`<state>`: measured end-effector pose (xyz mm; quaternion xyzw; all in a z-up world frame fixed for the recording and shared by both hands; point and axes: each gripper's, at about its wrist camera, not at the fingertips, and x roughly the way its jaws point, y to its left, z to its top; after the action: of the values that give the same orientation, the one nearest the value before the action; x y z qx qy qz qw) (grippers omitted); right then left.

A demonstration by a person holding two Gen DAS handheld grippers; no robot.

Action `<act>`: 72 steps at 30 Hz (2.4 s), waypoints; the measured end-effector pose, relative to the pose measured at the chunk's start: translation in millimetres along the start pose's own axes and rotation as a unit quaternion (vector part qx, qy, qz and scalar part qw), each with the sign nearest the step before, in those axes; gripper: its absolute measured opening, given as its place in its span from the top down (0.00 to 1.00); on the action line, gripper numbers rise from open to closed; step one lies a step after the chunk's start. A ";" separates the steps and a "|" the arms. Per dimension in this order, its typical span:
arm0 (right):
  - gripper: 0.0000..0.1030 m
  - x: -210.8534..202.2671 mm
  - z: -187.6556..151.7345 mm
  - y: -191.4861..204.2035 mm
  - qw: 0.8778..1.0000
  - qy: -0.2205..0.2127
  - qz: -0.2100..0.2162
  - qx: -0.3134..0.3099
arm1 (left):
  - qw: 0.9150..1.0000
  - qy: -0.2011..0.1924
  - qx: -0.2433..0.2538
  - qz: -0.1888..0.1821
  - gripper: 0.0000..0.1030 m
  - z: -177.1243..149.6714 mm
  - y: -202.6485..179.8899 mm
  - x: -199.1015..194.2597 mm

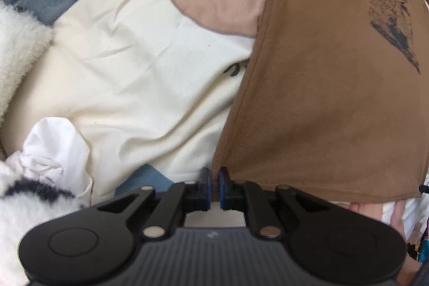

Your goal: Fold clothes

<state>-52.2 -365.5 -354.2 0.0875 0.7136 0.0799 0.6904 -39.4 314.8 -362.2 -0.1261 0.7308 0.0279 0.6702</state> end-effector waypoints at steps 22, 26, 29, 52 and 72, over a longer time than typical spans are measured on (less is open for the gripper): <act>0.47 -140.4 6.0 3.2 0.982 -0.174 0.029 0.072 | 0.996 -0.089 -0.013 0.002 0.39 -15.9 -17.2 -116.7; 0.35 -167.1 23.2 15.3 0.975 -0.212 0.024 0.053 | 0.994 -0.109 -0.001 -0.005 0.32 -3.7 -37.1 -143.8; 0.32 -184.4 38.0 33.1 0.975 -0.221 0.012 0.022 | 0.992 -0.124 0.010 -0.006 0.26 4.8 -46.4 -158.8; 0.21 -342.7 115.2 114.0 0.971 -0.237 0.004 0.027 | 0.977 -0.199 0.050 -0.050 0.09 41.5 -61.3 -245.5; 0.10 -406.0 91.3 95.9 0.950 -0.288 0.036 0.116 | 0.934 -0.269 0.212 -0.102 0.00 92.0 -194.4 -371.6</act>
<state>53.1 -368.3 59.6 0.2118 0.4848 -0.0074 0.8485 119.1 200.8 20.1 -0.0432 0.4949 -0.1633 0.8524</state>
